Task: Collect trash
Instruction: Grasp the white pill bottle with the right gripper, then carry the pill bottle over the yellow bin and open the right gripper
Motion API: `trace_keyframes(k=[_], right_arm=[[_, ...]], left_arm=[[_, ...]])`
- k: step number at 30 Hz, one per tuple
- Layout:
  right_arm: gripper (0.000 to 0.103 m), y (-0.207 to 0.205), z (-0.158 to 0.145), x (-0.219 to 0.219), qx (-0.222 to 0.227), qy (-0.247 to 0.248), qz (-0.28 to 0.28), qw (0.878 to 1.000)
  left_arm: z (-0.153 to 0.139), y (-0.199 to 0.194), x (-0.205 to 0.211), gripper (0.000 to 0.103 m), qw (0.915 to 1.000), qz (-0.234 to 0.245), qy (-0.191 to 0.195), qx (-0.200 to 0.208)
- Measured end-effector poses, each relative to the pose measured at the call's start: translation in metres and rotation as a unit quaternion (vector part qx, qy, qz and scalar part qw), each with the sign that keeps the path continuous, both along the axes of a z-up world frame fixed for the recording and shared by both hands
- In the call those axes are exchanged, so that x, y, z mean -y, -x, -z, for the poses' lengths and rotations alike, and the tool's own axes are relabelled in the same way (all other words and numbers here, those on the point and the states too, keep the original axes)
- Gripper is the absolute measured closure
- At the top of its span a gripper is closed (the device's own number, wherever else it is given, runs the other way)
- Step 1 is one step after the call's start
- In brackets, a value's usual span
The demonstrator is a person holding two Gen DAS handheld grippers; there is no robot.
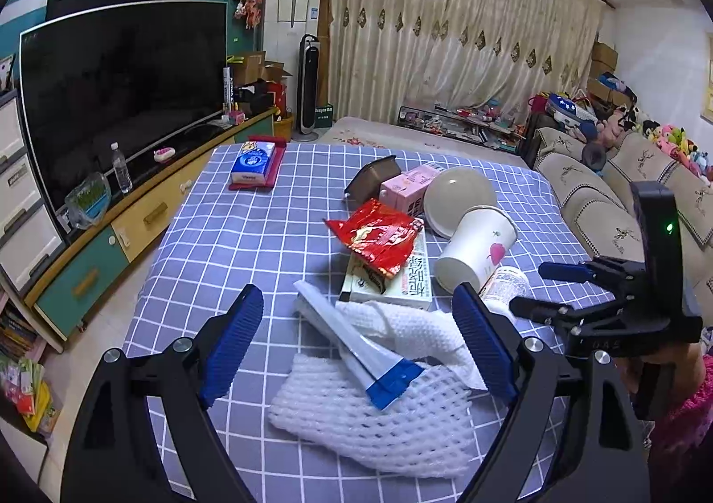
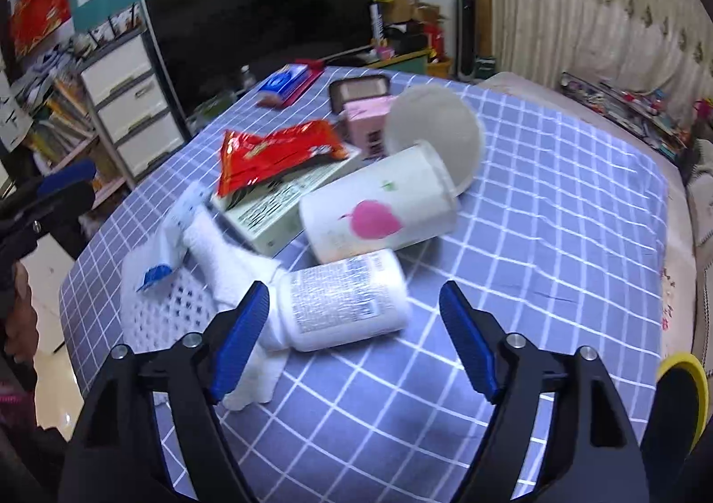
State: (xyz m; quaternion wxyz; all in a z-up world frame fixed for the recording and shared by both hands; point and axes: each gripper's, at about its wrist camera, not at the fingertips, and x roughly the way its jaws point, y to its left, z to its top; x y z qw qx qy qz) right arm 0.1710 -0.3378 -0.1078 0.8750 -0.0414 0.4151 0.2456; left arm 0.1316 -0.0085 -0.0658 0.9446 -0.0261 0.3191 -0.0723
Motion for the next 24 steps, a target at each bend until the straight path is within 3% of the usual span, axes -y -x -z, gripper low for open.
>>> trace_keyframes(k=[14, 24], right_arm=[[0.019, -0.010, 0.014, -0.027, -0.008, 0.023, -0.052, 0.998], [0.021, -0.023, 0.028, -0.032, -0.021, 0.030, -0.056, 0.998]], left_arm=[[0.005, 0.001, 0.012, 0.017, 0.9999, 0.011, 0.002, -0.008], [0.013, -0.005, 0.019, 0.017, 0.9997, 0.017, 0.002, -0.016]])
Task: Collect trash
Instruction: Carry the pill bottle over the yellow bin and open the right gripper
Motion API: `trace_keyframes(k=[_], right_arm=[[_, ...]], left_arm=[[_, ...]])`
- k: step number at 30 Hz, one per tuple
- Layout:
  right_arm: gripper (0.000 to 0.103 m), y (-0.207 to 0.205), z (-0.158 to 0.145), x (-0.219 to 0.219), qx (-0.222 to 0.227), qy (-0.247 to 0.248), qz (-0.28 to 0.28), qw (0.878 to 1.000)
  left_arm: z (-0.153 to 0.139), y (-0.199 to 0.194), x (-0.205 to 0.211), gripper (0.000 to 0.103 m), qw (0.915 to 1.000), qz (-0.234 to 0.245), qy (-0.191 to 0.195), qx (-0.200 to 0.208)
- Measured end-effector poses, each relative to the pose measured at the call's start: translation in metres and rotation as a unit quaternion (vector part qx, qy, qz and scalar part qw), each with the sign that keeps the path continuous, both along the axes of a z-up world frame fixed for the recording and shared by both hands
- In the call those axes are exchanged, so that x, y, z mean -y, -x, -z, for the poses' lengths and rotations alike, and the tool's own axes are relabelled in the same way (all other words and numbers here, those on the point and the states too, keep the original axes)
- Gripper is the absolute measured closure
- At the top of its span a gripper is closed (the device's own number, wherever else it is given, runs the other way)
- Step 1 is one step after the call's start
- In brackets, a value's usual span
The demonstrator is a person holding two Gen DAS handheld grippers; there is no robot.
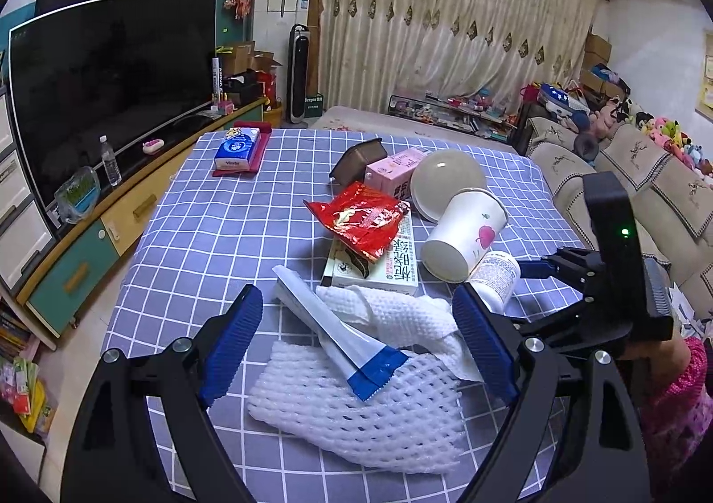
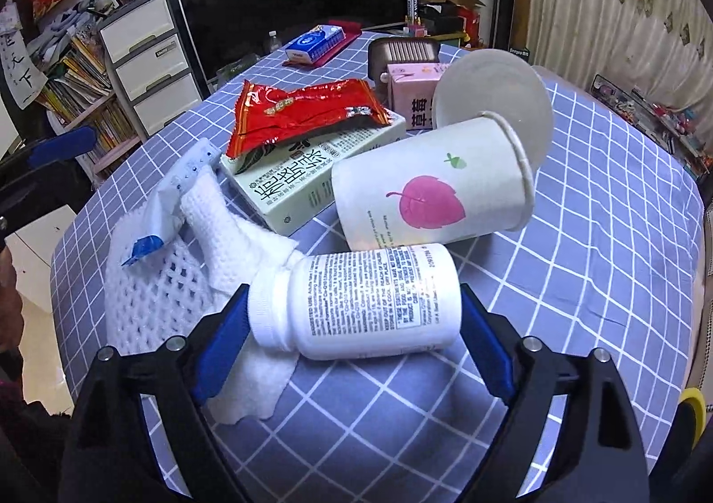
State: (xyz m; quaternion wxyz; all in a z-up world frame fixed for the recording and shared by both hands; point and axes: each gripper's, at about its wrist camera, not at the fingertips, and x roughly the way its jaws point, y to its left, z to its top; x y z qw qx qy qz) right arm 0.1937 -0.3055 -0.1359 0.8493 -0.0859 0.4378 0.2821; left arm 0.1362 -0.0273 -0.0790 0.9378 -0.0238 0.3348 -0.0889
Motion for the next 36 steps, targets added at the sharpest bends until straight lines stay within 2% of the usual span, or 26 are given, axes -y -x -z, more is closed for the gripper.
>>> trace_keyframes(k=[5, 12, 16, 21, 26, 33, 36], right_arm=[[0.022, 0.005, -0.004, 0.004, 0.005, -0.013, 0.009, 1.000], [0.022, 0.023, -0.018, 0.032, 0.014, -0.044, 0.042, 0.998], [0.022, 0.034, -0.019, 0.059, 0.015, -0.050, 0.077, 0.996], [0.022, 0.051, -0.023, 0.113, 0.027, -0.055, 0.143, 0.988], [0.022, 0.068, -0.021, 0.195, 0.035, -0.055, 0.249, 0.966], [0.022, 0.079, 0.005, 0.304, 0.014, -0.026, 0.404, 0.914], [0.022, 0.078, 0.024, 0.329, -0.004, -0.007, 0.436, 0.900]], left_arm=[[0.003, -0.001, 0.000, 0.017, 1.0000, -0.002, 0.001, 0.000], [0.005, -0.001, 0.001, 0.017, 1.0000, 0.005, 0.001, -0.001], [0.006, -0.003, 0.008, 0.017, 0.9999, 0.014, 0.001, -0.003], [0.006, -0.007, 0.022, 0.017, 0.9995, 0.029, -0.003, -0.008], [0.005, -0.012, 0.042, 0.017, 0.9988, 0.048, -0.007, -0.006], [0.007, -0.015, 0.071, 0.017, 0.9969, 0.077, -0.017, -0.011], [0.008, -0.017, 0.083, 0.017, 0.9960, 0.085, -0.022, -0.013]])
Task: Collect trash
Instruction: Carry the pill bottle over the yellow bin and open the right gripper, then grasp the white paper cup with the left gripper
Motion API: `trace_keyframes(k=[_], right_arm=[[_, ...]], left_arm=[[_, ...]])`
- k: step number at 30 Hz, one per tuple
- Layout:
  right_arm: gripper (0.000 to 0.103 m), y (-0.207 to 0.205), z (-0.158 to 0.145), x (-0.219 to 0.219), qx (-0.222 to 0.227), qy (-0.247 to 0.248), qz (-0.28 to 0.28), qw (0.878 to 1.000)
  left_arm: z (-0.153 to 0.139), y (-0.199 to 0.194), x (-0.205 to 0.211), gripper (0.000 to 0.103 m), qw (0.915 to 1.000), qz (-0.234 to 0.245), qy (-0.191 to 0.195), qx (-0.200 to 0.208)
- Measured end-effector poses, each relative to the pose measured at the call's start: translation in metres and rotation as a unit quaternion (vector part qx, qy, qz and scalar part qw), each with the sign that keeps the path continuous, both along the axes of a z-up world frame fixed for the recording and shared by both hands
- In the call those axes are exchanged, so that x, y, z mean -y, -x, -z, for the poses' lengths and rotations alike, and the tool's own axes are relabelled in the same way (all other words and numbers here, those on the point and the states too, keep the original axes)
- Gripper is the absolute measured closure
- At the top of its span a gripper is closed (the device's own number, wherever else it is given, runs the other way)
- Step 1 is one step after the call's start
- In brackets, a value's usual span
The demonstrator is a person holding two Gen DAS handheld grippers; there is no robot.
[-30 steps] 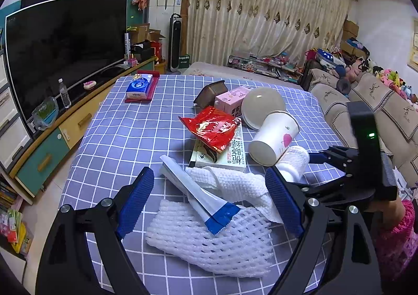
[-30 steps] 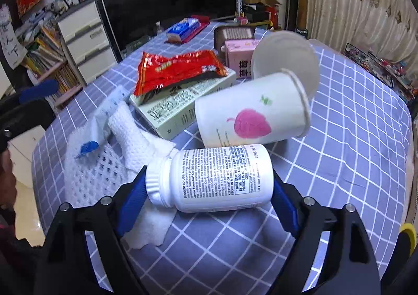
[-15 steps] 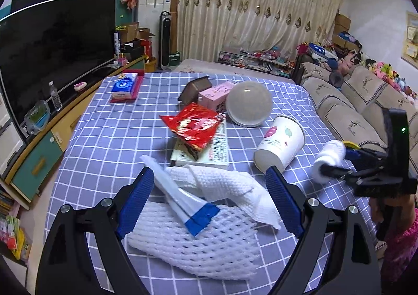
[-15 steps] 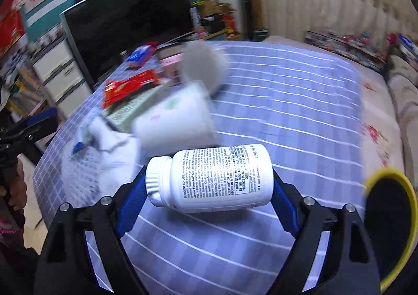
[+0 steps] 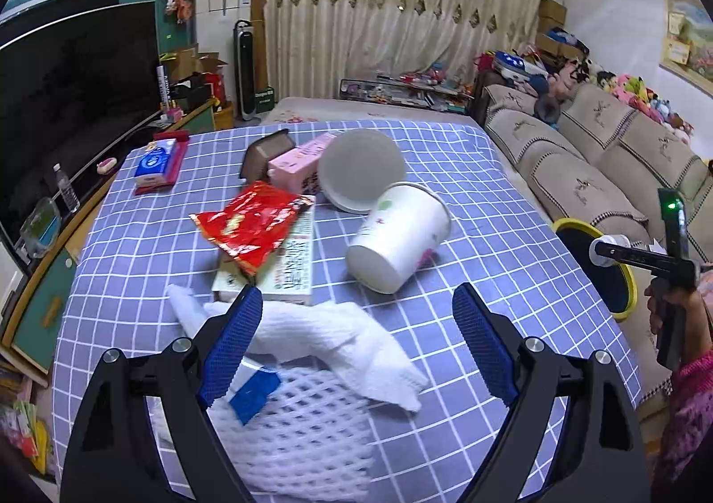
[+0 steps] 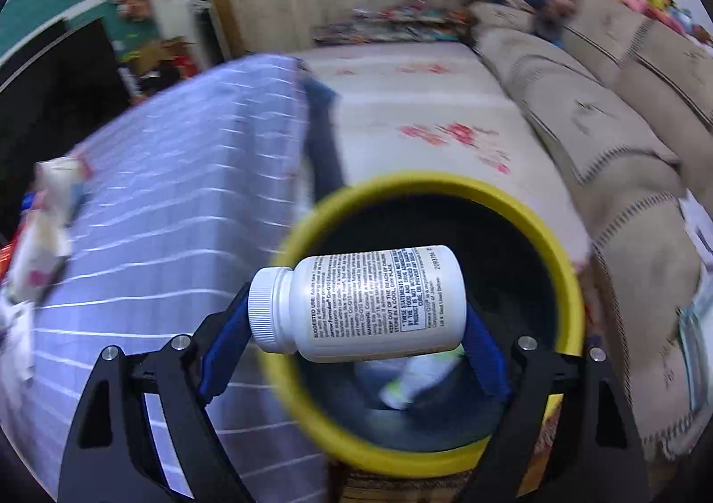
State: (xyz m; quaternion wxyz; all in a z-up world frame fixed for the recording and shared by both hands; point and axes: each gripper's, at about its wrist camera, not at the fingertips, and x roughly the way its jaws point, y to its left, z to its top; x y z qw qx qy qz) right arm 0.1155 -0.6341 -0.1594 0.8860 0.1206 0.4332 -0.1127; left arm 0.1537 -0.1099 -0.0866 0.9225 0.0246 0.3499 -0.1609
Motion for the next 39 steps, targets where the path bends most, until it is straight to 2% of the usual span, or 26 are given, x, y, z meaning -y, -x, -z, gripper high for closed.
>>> trace_keyframes(k=[3, 9, 13, 20, 26, 33, 39], right_arm=[[0.022, -0.008, 0.025, 0.018, -0.038, -0.005, 0.019, 0.999], [0.022, -0.026, 0.061, 0.030, -0.106, 0.003, 0.017, 0.994], [0.022, -0.025, 0.073, 0.033, -0.120, 0.001, 0.023, 0.992], [0.022, -0.025, 0.072, 0.033, -0.121, -0.004, 0.024, 0.992], [0.022, -0.018, 0.057, 0.026, -0.097, -0.004, 0.021, 0.995], [0.022, -0.004, 0.034, 0.020, -0.062, -0.011, 0.017, 0.998], [0.021, 0.004, 0.016, 0.013, -0.038, -0.016, 0.012, 0.999]], left_arm=[[0.001, -0.003, 0.009, 0.017, 1.0000, 0.008, -0.003, -0.002], [0.007, -0.008, 0.027, 0.017, 0.9995, 0.026, -0.010, -0.012], [0.012, -0.012, 0.034, 0.017, 0.9991, 0.035, -0.012, -0.019], [0.020, -0.016, 0.043, 0.017, 0.9983, 0.050, -0.015, -0.028], [0.021, -0.021, 0.052, 0.017, 0.9970, 0.068, -0.024, -0.028], [0.020, -0.054, 0.064, 0.017, 0.9929, 0.106, -0.044, -0.030], [0.030, -0.090, 0.081, 0.017, 0.9878, 0.127, -0.081, -0.040]])
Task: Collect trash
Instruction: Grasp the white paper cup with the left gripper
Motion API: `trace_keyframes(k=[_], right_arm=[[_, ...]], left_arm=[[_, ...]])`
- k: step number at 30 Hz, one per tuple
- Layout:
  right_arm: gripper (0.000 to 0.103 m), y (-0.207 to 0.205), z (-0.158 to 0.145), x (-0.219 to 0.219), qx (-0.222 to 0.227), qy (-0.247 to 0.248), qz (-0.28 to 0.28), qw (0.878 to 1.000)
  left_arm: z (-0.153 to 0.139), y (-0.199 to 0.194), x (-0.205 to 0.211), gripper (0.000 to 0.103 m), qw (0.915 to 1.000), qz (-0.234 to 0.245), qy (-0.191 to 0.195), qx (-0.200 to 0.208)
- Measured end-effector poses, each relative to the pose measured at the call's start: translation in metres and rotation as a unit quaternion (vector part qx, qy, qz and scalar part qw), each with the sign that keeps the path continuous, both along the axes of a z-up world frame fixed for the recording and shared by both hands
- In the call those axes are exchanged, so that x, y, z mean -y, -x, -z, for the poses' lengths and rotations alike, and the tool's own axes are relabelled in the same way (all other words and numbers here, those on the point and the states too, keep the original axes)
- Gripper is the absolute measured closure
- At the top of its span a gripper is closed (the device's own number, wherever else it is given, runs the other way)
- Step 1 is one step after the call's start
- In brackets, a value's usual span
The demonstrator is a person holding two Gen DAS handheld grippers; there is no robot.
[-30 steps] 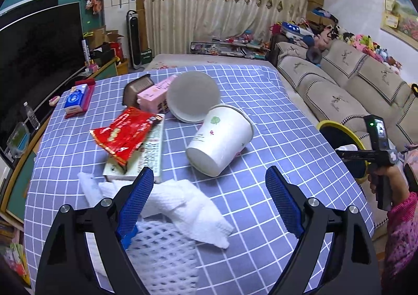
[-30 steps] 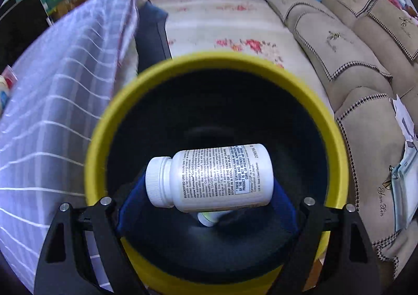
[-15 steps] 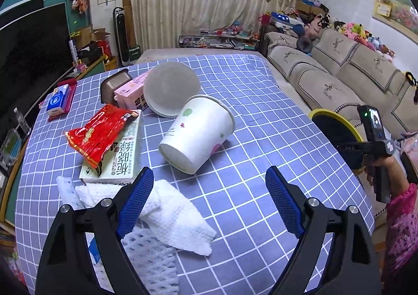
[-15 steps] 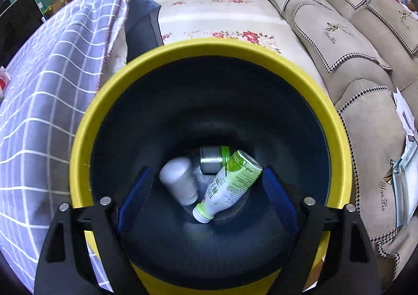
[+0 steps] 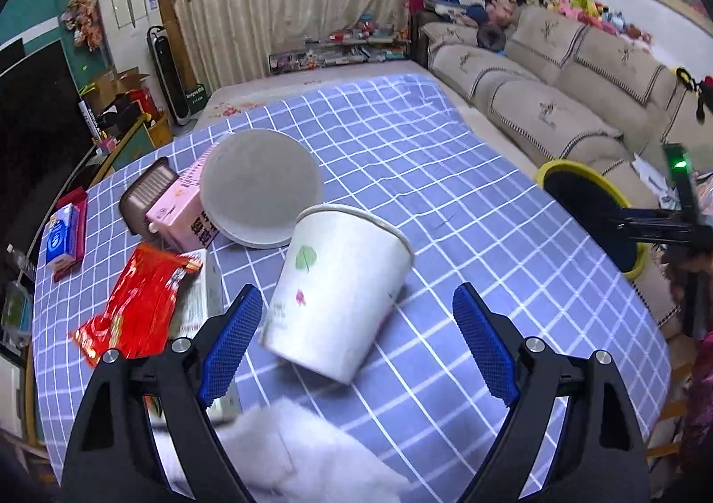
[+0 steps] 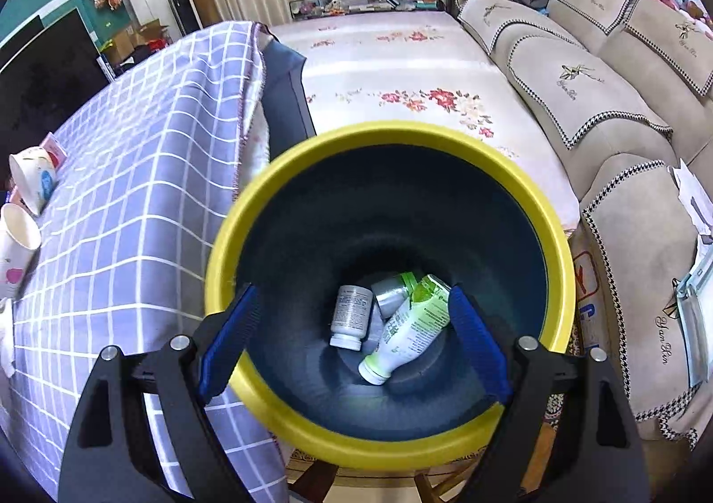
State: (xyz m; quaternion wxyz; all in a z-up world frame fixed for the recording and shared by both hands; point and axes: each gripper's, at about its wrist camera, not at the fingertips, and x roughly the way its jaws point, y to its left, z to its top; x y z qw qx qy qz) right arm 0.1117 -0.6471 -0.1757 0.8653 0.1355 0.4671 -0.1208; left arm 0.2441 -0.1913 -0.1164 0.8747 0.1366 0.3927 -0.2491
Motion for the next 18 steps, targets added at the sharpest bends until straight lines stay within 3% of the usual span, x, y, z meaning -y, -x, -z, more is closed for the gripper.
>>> trace_keyframes(k=[8, 18], right_arm=[[0.020, 0.008, -0.015, -0.012, 0.022, -0.002, -0.013, 1.000], [0.020, 0.006, -0.013, -0.016, 0.019, -0.008, -0.018, 1.000]], left_arm=[[0.018, -0.023, 0.018, 0.017, 0.9989, 0.015, -0.043, -0.009], [0.036, -0.037, 0.034, 0.020, 0.9961, 0.031, -0.081, -0.012]])
